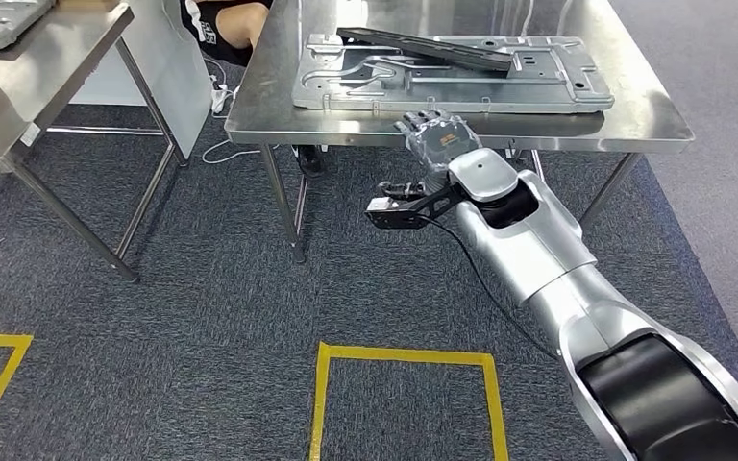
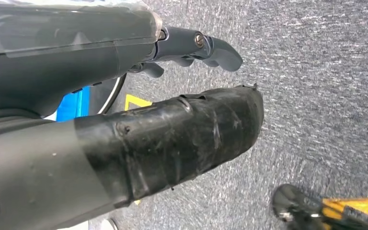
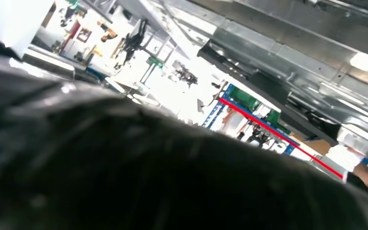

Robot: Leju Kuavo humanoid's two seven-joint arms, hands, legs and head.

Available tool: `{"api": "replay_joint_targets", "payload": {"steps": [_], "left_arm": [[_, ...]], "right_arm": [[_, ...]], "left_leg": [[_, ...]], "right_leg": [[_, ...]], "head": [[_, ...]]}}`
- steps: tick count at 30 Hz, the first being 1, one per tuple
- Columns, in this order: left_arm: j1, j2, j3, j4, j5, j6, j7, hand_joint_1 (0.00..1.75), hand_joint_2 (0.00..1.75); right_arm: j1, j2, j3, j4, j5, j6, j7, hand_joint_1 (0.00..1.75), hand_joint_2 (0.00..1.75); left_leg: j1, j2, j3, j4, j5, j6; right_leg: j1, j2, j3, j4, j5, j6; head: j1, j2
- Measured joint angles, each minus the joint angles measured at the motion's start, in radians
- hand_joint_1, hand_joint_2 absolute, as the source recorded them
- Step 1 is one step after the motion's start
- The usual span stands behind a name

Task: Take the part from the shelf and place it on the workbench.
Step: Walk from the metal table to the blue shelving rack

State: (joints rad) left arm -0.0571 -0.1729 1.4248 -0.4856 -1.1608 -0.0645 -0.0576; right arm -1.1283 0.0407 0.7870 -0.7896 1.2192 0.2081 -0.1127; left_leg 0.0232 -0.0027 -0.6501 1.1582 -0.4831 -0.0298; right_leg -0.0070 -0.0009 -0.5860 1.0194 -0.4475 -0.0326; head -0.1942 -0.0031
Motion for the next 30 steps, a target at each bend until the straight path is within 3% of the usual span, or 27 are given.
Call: {"api": "replay_joint_targets", "payload": {"steps": [2,5,7,8,11,12,13,14,16,18,21,23,26,27,28,30], "left_arm": [[0.001,0.001,0.000,0.000,0.000,0.000,0.000,0.00,0.00],[-0.002,0.001,0.000,0.000,0.000,0.000,0.000,0.00,0.00],[-0.003,0.000,0.000,0.000,0.000,0.000,0.000,0.00,0.00],[-0.002,0.000,0.000,0.000,0.000,0.000,0.000,0.00,0.00],[-0.001,0.001,0.000,0.000,0.000,0.000,0.000,0.00,0.00],[0.000,0.002,0.000,0.000,0.000,0.000,0.000,0.00,0.00],[0.000,0.003,0.000,0.000,0.000,0.000,0.000,0.00,0.00],[-0.001,0.003,0.000,0.000,0.000,0.000,0.000,0.00,0.00],[-0.001,0.002,0.000,0.000,0.000,0.000,0.000,0.00,0.00],[-0.001,0.000,0.000,0.000,0.000,0.000,0.000,0.00,0.00],[-0.001,-0.001,0.000,0.000,0.000,0.000,0.000,0.00,0.00],[-0.001,0.000,0.000,0.000,0.000,0.000,0.000,0.00,0.00],[-0.001,0.000,0.000,0.000,0.000,0.000,0.000,0.00,0.00],[-0.001,-0.001,0.000,0.000,0.000,0.000,0.000,0.00,0.00],[-0.001,-0.001,0.000,0.000,0.000,0.000,0.000,0.00,0.00],[0.000,0.001,0.000,0.000,0.000,0.000,0.000,0.00,0.00]], "right_arm": [[-0.001,0.000,0.000,0.000,0.000,0.000,0.000,0.00,0.00],[-0.002,0.000,0.000,0.000,0.000,0.000,0.000,0.00,0.00],[-0.004,0.000,0.000,0.000,0.000,0.000,0.000,0.00,0.00],[-0.004,0.000,0.000,0.000,0.000,0.000,0.000,0.00,0.00],[-0.001,-0.001,0.000,0.001,0.000,0.000,0.000,0.00,0.00],[0.001,-0.001,0.000,0.001,0.000,0.000,0.000,0.00,0.00],[0.003,-0.001,0.000,0.001,0.000,0.000,0.000,0.00,0.00],[0.003,-0.001,0.000,0.001,0.000,0.000,0.000,0.00,0.00],[0.000,-0.001,0.000,0.001,0.000,0.000,0.000,0.00,0.00],[-0.003,-0.001,0.000,0.001,0.000,0.000,0.000,0.00,0.00],[-0.003,-0.001,0.000,0.001,0.000,0.000,0.000,0.00,0.00],[-0.005,-0.001,0.000,0.000,0.000,0.000,0.000,0.00,0.00],[-0.004,0.000,0.000,0.000,0.000,0.000,0.000,0.00,0.00],[-0.002,0.000,0.000,0.001,0.000,0.000,0.000,0.00,0.00],[0.000,0.000,0.000,0.001,0.000,0.000,0.000,0.00,0.00],[0.001,0.000,0.000,0.001,0.000,0.000,0.000,0.00,0.00]], "left_leg": [[-0.002,-0.001,0.052,-0.102,0.035,0.005],[-0.006,-0.003,0.062,-0.127,0.030,0.023],[-0.003,-0.001,0.063,-0.134,0.032,0.036],[-0.001,0.000,0.064,-0.137,0.034,0.043],[-0.002,0.003,0.062,-0.138,0.036,0.051],[-0.002,0.002,0.062,-0.138,0.036,0.051],[-0.002,0.002,0.062,-0.137,0.036,0.051],[-0.002,0.001,0.063,-0.137,0.035,0.051],[-0.003,0.000,0.065,-0.137,0.034,0.048],[-0.004,0.000,0.063,-0.137,0.034,0.040],[-0.005,0.000,0.062,-0.139,0.034,0.024],[-0.004,0.000,0.044,-0.098,0.002,0.016],[-0.003,0.000,-0.041,0.089,-0.090,0.010],[-0.003,0.000,-0.063,0.136,-0.100,0.009],[-0.003,0.000,-0.069,0.146,-0.090,0.008],[-0.003,0.000,-0.025,0.053,-0.023,0.011]], "right_leg": [[0.001,0.001,-0.004,0.011,-0.007,0.009],[0.006,0.002,-0.009,0.018,-0.009,0.021],[0.004,0.002,-0.018,0.042,-0.028,0.030],[0.002,0.002,-0.033,0.079,-0.052,0.035],[-0.002,0.001,-0.121,0.266,-0.138,0.046],[-0.004,0.001,-0.140,0.303,-0.141,0.047],[-0.005,0.001,-0.141,0.303,-0.125,0.047],[-0.006,0.001,-0.123,0.262,-0.091,0.045],[-0.003,0.002,-0.056,0.123,-0.024,0.036],[0.003,0.002,-0.016,0.035,0.000,0.028],[0.004,0.002,-0.013,0.011,-0.002,0.019],[-0.002,0.001,-0.009,0.000,0.005,0.007],[0.000,0.000,-0.009,-0.002,0.007,-0.001],[0.001,0.001,-0.009,-0.001,0.006,-0.002],[0.002,0.001,-0.009,0.001,0.005,-0.002],[0.003,0.001,-0.008,0.006,0.000,-0.001]], "head": [[0.000,0.000],[0.000,0.000],[0.000,0.000],[0.000,0.000],[0.000,0.000],[0.000,0.000],[0.000,0.000],[0.000,0.000],[0.000,0.000],[0.000,0.000],[0.000,0.000],[0.000,0.000],[0.000,0.000],[0.000,0.000],[0.000,0.000],[0.000,0.000]]}}
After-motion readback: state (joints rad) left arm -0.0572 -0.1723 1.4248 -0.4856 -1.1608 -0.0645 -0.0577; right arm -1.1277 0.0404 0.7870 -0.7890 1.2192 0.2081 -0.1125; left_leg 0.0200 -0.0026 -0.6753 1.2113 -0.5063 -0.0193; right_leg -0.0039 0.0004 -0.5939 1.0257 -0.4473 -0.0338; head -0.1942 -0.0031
